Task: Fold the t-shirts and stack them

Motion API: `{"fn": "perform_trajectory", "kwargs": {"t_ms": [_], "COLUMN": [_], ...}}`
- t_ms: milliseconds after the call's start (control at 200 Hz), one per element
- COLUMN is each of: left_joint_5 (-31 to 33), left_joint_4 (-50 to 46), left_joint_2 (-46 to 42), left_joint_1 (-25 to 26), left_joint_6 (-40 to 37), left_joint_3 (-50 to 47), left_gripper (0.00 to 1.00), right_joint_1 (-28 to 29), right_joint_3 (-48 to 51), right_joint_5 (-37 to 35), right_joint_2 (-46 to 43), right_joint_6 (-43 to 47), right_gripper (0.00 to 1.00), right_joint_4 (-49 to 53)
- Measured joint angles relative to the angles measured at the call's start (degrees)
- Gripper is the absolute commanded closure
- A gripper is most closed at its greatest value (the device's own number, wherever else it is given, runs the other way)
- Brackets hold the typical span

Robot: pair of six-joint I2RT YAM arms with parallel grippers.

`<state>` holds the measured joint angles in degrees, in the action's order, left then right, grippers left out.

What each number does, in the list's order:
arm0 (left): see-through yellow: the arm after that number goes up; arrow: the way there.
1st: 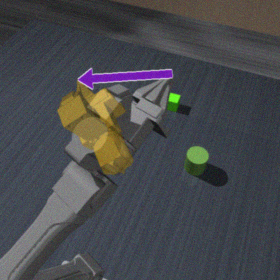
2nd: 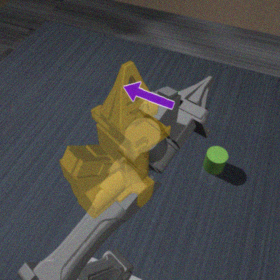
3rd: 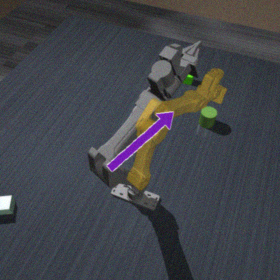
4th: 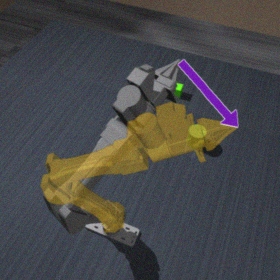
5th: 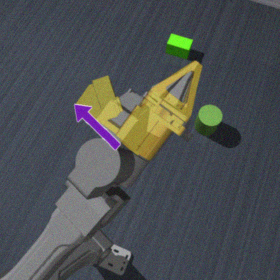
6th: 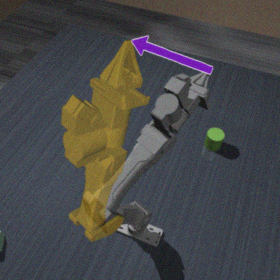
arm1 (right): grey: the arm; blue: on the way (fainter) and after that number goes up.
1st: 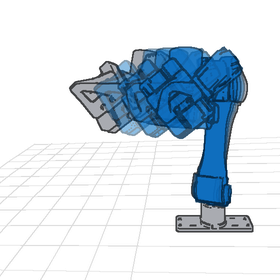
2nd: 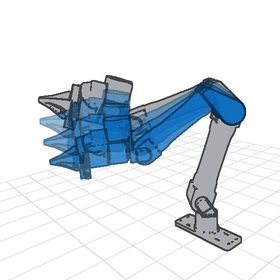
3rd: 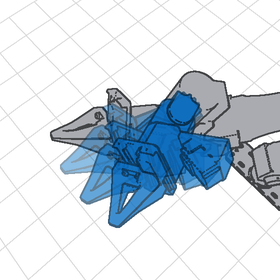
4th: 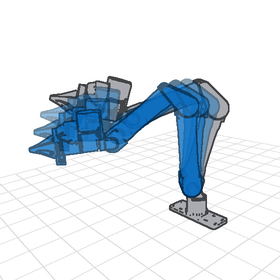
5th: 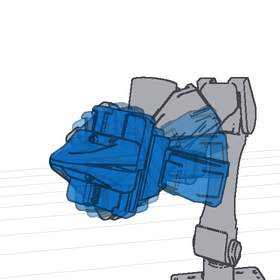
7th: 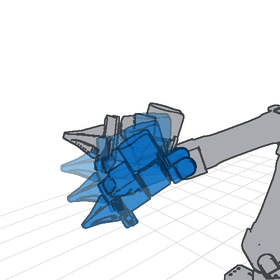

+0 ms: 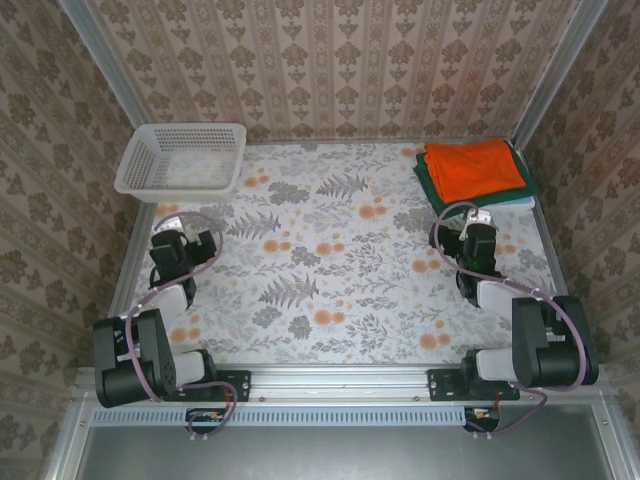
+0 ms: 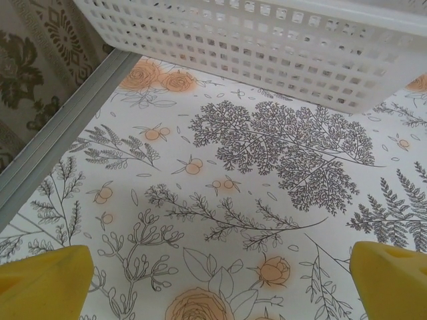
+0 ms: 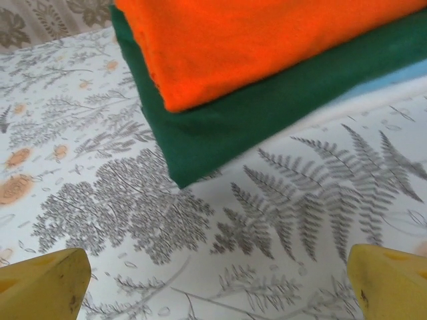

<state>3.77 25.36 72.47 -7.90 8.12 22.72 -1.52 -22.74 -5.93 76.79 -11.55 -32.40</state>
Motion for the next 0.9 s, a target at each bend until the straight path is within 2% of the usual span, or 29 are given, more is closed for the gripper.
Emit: {"fn": "perform_trajectory", "kwargs": {"t_ms": [290,390,480,615,735,900], "left_joint_5": [-2.21,-2.95,-2.21,-1.49,-1.51,-1.64], "left_joint_4": [8.55,16.87,25.35,27.67,25.31,24.85], "left_joint_2": [6.60,9.79,13.77,15.82,15.89,15.89], "left_joint_1": [4.85,5.31,7.67,11.34,10.60,8.94], "left_joint_6": [-5.18,-5.81,-7.67,-10.36,-10.82,-10.82], "left_joint_3": [0.70,-1.01,-4.33,-5.81,-1.88,0.44], "left_gripper": [0.00,0.00,0.00,0.00,0.00,0.00], "right_joint_1": [1.79,1.79,1.86,3.45,5.05,4.11], "right_joint_3": [4.00,4.57,5.90,9.20,8.83,1.55], "right_joint_5": [0.22,0.85,0.90,0.83,0.37,-0.70], "right_joint_2": [1.22,4.26,5.05,10.29,11.45,11.45], "right_joint_6": [5.88,7.21,8.00,9.97,10.82,10.73], "right_gripper": [0.01,0.00,0.00,0.00,0.00,0.00], "right_joint_4": [-13.03,-15.98,-19.67,-30.32,-29.40,-22.88]}}
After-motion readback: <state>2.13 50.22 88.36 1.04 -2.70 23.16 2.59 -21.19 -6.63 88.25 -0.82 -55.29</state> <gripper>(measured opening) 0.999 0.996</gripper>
